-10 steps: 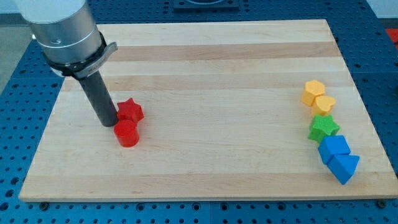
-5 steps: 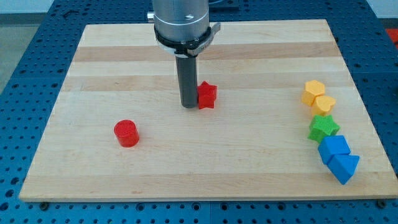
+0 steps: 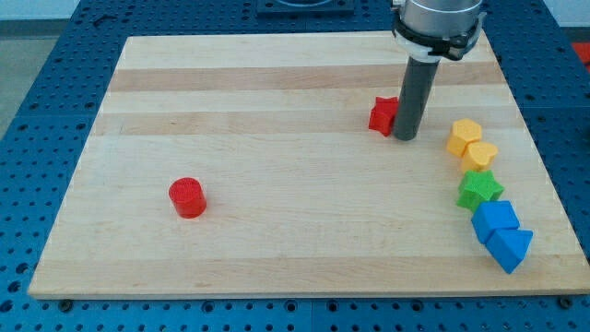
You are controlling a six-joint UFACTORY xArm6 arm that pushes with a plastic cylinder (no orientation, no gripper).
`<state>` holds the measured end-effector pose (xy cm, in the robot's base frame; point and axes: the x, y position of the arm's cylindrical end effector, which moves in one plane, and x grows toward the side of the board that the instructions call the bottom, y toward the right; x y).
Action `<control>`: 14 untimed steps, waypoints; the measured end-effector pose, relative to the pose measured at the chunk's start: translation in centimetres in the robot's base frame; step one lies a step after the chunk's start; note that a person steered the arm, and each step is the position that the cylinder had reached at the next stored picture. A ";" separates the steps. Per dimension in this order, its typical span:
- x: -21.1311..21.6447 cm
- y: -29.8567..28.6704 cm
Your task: Slide the red star towards the right side of the board
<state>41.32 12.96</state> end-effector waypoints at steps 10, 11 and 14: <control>-7.1 -5.3; -10.3 0.8; -6.9 2.6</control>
<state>34.40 15.59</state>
